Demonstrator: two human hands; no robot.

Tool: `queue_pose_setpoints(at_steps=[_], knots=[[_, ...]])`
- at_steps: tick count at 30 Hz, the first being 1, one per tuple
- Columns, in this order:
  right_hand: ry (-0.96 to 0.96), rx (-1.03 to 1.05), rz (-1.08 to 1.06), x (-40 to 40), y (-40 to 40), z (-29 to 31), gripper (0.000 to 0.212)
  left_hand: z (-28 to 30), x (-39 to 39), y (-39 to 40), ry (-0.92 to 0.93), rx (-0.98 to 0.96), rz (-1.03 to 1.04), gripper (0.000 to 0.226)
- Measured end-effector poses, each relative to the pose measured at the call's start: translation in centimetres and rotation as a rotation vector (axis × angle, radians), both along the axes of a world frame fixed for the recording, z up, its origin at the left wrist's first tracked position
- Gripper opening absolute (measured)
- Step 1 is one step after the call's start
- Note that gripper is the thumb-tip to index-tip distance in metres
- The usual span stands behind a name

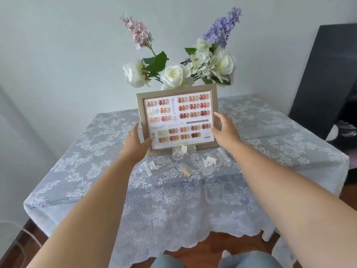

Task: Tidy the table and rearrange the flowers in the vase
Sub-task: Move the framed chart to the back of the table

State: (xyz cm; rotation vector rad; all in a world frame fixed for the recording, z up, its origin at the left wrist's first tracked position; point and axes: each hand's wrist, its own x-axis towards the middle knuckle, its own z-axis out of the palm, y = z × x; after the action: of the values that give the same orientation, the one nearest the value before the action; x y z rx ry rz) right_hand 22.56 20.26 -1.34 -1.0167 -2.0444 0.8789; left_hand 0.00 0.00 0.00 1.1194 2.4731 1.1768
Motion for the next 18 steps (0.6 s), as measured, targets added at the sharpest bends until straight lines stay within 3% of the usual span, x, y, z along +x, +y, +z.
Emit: queue_pose_setpoints(at_steps=[3, 5, 12, 18], knots=[[0.063, -0.056, -0.042, -0.3, 1.0, -0.3, 0.067, -1.4, -1.0, 1.2, -0.233, 0.159, 0.008, 0.082], [0.089, -0.078, -0.046, -0.3, 1.8, -1.1, 0.071, -2.5, -1.8, 1.8, -0.280, 0.209, -0.003, 0.080], [-0.048, -0.194, 0.067, 0.9, 4.5, -2.5, 0.054, -3.6, -3.5, 1.9, -0.171, 0.130, -0.049, 0.076], [-0.105, -0.248, 0.145, 0.8, 5.3, -2.2, 0.057, -3.7, -3.5, 1.4, -0.147, 0.028, -0.098, 0.103]])
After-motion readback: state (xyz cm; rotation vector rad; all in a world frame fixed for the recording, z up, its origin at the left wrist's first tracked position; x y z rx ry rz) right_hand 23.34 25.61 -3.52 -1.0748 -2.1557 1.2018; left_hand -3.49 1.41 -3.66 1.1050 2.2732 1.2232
